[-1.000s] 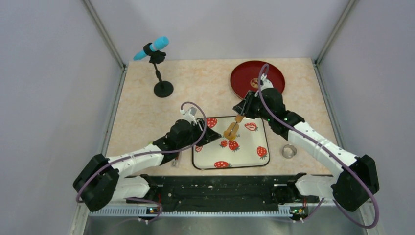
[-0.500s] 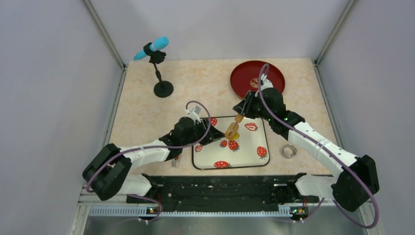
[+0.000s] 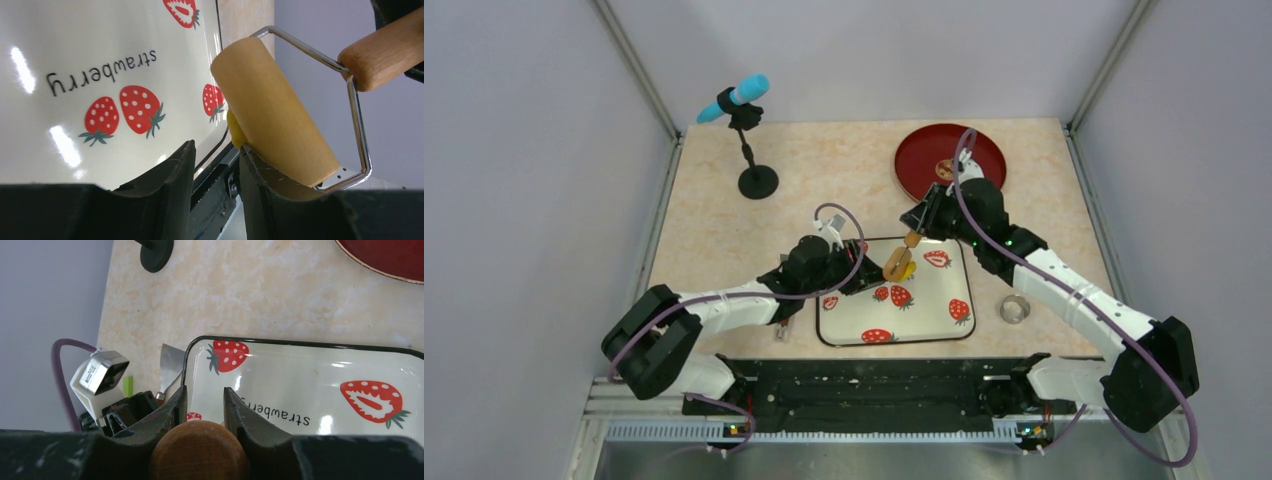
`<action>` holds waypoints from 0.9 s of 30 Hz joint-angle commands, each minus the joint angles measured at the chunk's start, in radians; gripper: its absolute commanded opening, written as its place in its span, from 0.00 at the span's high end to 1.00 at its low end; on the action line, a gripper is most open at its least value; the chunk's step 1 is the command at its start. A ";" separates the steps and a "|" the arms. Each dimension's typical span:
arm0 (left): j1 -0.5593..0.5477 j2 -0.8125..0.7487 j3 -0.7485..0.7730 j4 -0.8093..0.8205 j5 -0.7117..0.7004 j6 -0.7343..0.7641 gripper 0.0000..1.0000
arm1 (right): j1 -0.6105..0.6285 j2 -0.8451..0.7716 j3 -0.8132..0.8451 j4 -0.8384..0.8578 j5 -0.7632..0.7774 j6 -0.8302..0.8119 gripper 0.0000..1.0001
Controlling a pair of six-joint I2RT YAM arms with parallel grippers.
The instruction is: Roll out the dumpling wrappers from the dough
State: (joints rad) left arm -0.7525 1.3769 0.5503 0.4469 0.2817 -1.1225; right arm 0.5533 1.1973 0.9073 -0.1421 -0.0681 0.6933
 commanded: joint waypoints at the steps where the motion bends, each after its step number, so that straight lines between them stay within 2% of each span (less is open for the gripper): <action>1: -0.045 0.030 0.071 0.046 0.005 0.029 0.58 | -0.005 -0.032 0.020 0.095 -0.014 0.043 1.00; 11: -0.103 0.047 0.071 0.054 -0.037 0.024 0.59 | -0.005 -0.031 0.021 0.091 0.005 0.046 1.00; 14: -0.104 0.031 0.037 0.079 -0.056 0.003 0.57 | -0.005 -0.038 0.019 0.085 0.015 0.046 1.00; 18: -0.092 -0.019 -0.054 0.185 -0.089 -0.044 0.49 | -0.005 -0.063 0.006 0.085 0.039 0.054 1.00; 27: -0.069 -0.093 -0.243 0.495 -0.166 -0.161 0.42 | -0.010 -0.086 -0.010 0.117 0.037 0.081 1.00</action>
State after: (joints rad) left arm -0.8326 1.3262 0.3611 0.7059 0.1699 -1.2232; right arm 0.5514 1.1576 0.8898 -0.1169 -0.0303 0.7399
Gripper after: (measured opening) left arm 0.559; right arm 0.303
